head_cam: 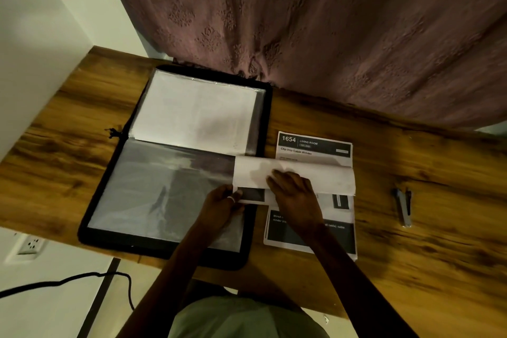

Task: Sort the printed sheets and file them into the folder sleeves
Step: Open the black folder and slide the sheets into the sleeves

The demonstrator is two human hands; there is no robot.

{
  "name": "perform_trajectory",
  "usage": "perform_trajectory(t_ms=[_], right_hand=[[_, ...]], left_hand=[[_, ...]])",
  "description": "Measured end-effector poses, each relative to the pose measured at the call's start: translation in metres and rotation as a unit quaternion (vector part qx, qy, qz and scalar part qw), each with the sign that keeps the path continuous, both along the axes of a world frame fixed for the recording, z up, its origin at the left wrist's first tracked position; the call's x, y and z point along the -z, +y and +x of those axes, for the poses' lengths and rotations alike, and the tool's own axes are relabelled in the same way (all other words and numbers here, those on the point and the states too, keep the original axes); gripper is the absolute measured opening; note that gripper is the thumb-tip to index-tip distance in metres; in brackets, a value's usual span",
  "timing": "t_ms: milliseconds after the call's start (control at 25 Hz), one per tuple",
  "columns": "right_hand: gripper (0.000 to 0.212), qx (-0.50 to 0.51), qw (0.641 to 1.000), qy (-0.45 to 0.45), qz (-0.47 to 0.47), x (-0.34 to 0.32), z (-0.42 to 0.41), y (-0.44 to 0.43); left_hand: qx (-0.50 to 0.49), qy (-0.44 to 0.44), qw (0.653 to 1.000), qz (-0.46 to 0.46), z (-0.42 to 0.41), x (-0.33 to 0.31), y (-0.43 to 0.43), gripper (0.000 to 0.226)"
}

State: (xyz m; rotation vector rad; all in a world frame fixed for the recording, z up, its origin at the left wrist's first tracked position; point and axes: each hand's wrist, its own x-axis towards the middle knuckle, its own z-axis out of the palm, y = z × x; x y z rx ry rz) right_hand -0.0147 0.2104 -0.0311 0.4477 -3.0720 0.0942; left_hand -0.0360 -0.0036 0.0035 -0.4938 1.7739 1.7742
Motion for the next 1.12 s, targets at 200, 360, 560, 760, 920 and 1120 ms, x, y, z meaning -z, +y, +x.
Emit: perform_trajectory(t_ms=[200,360,560,760,920,1120], right_hand=[[0.083,-0.019,0.999,-0.027,-0.032,0.011,0.009,0.003],[0.08,-0.024,0.999,-0.007,-0.036,0.015,0.012,0.004],[0.048,0.015,0.994,0.066,-0.09,-0.007,0.003,0.006],[0.064,0.046,0.972,-0.18,-0.146,-0.049,-0.053,0.006],[0.066,0.036,0.913,-0.376,-0.153,-0.057,-0.08,0.008],[0.062,0.052,0.888,-0.42,-0.177,-0.058,-0.084,0.009]], left_hand=[[-0.024,-0.014,0.999,0.021,-0.001,-0.003,0.001,0.018],[-0.039,-0.003,0.999,0.008,-0.003,0.002,0.006,0.021],[-0.024,0.018,0.999,-0.02,-0.002,0.005,0.006,0.015],[0.025,0.024,0.999,0.003,-0.002,0.007,0.002,0.016],[0.06,0.053,0.996,-0.041,0.001,0.007,0.0,0.013],[0.114,0.079,0.988,-0.068,0.005,0.007,-0.007,0.015]])
